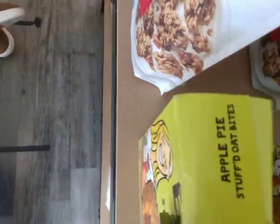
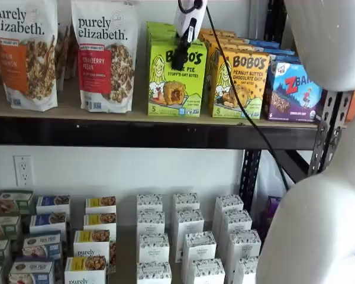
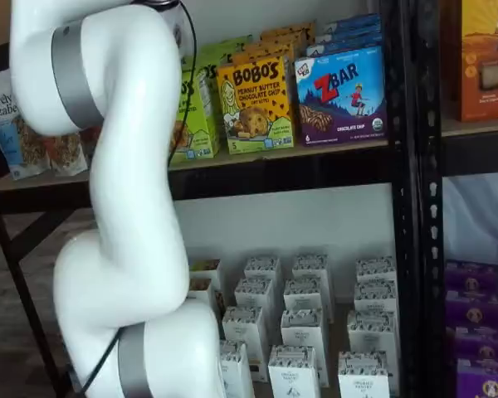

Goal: Pick the green box on the top shelf, the fourth from the left

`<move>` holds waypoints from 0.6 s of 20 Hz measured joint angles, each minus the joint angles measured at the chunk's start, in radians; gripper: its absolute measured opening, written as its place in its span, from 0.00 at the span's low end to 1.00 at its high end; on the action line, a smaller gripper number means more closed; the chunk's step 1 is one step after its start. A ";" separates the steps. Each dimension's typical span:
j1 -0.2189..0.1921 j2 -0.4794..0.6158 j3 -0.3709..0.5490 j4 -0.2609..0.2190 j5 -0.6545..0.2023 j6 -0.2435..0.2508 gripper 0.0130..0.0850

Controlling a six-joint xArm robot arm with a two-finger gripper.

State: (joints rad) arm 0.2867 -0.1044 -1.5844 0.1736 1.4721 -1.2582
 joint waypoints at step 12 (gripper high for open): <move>0.003 0.001 -0.007 0.003 0.008 0.004 0.22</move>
State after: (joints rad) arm 0.2899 -0.1038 -1.5913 0.1765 1.4799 -1.2538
